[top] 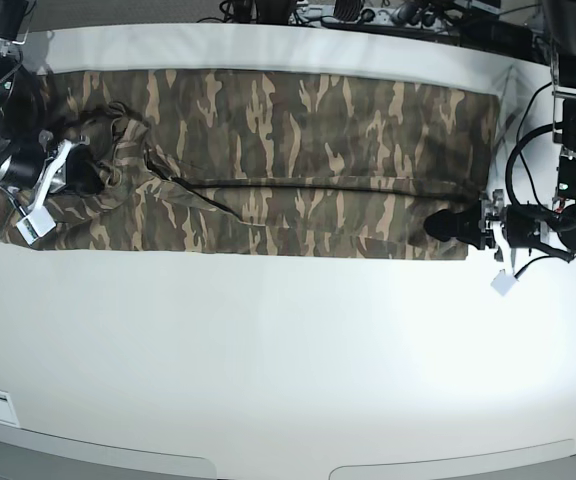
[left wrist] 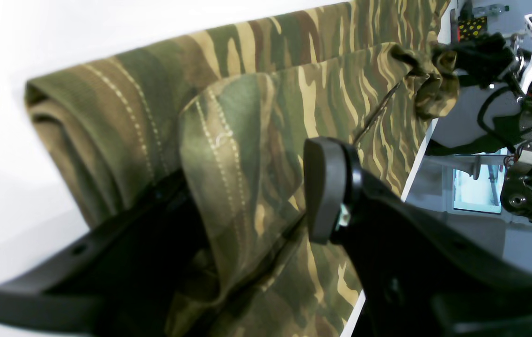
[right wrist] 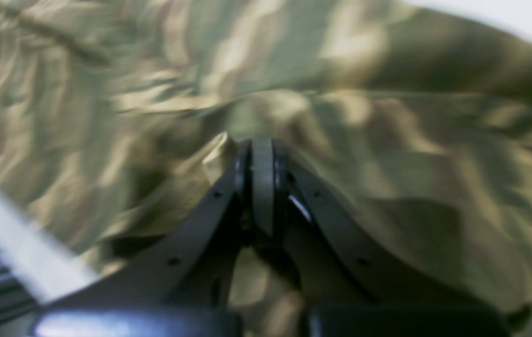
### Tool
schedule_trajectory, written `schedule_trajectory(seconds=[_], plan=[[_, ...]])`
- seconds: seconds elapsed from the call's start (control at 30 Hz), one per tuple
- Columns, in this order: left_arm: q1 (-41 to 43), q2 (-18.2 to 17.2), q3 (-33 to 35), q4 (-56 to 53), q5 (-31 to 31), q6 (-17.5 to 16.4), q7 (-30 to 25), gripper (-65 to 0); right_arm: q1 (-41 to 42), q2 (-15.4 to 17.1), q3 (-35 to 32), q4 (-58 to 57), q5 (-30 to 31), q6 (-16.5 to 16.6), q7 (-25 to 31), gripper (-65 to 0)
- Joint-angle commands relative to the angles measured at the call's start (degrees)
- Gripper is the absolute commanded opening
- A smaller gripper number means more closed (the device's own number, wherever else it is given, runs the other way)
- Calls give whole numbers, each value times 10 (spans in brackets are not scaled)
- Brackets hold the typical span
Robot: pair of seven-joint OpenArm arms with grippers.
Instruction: Fold the T-shirt properly
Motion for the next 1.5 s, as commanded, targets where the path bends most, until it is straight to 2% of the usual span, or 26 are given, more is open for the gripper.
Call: schedule_trajectory(seconds=[0.0,0.1,0.17,0.3,0.4,0.47,0.53,0.63,0.73,0.8,0.97,1.07,1.13,1.17,1.27,1.37,1.47], plan=[[-8,-12,-1,3,17,0,10,-353,-4,22,6,8,24,1,-12,-650],[-8,-12,-1,3,17,0,9,-353,-26,49,6,8,71,1,-61,-650],[-8,-12,-1,3,17,0,9,-353,-39,66,6,8,102,1,-63,-650],[-8,-13,-1,3,17,0,9,-353,-56,84,6,8,83,1,-63,-650],[-9,-13,-1,3,17,0,9,-353,-55,84,6,7,14,1,-63,-650],[-11,-13,-1,3,17,1,9,-353,-55,84,6,7,-56,1,-62,-650],[-14,-13,-3,3,17,1,9,-353,-55,84,6,8,-121,1,-38,-650],[-15,-14,-8,3,17,1,9,-353,-55,84,6,8,-181,1,-20,-650],[-15,-19,-10,3,17,1,9,-353,-55,84,6,15,-243,-39,-19,-650],[-15,-22,-10,3,17,0,9,-353,-55,85,8,26,-262,-64,-19,-650],[-15,-24,-10,3,17,0,9,-353,-55,86,35,102,-257,-92,-6,-650],[-15,-24,-10,3,17,0,9,-353,-55,84,65,158,-239,-104,47,-650],[-15,-24,-10,3,17,0,9,-353,-55,78,82,173,-181,-104,96,-650],[-15,-24,-10,3,17,0,9,-353,-55,72,85,172,-144,-93,122,-650],[-15,-24,-10,3,17,0,9,-353,-55,31,82,163,-88,-9,152,-650],[-21,-24,-10,3,17,0,9,-353,-54,-14,74,132,-86,1,147,-650],[-43,-25,-11,3,17,1,9,-353,-54,-40,69,89,-110,1,147,-650]])
